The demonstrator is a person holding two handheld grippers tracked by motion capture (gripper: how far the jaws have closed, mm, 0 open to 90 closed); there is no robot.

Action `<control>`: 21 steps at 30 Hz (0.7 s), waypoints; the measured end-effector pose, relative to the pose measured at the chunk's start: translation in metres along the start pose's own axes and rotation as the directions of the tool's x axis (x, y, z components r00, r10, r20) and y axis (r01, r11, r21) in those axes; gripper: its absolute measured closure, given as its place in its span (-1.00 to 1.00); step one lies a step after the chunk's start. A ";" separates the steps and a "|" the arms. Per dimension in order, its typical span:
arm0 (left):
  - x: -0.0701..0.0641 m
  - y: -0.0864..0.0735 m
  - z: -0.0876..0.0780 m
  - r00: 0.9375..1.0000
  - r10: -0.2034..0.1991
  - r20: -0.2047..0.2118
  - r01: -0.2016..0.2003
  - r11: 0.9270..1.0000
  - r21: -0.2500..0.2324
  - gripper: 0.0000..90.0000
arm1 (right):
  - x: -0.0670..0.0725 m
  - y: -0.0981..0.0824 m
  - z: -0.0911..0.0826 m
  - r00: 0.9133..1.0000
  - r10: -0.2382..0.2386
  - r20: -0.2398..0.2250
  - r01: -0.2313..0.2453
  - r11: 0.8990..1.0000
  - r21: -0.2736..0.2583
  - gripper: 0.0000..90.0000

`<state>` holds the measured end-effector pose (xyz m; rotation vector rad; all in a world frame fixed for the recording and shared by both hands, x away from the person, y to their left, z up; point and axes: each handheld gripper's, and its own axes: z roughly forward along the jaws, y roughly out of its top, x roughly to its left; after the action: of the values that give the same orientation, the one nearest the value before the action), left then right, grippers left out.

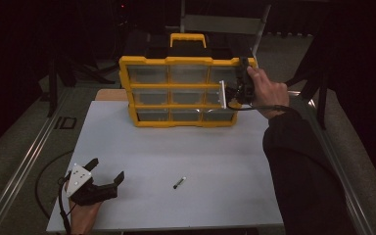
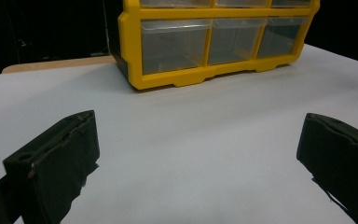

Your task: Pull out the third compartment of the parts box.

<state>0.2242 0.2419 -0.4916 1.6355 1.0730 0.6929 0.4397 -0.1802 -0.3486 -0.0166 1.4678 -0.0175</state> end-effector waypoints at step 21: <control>0.000 0.000 0.001 1.000 -0.001 0.003 0.001 1.000 0.002 -1.00 | 0.003 -0.002 -0.003 0.999 -0.037 0.034 0.037 0.999 -0.011 0.15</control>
<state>0.2246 0.2417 -0.4921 1.6374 1.0730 0.6887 0.4371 -0.1823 -0.3514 -0.0532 1.4333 -0.0387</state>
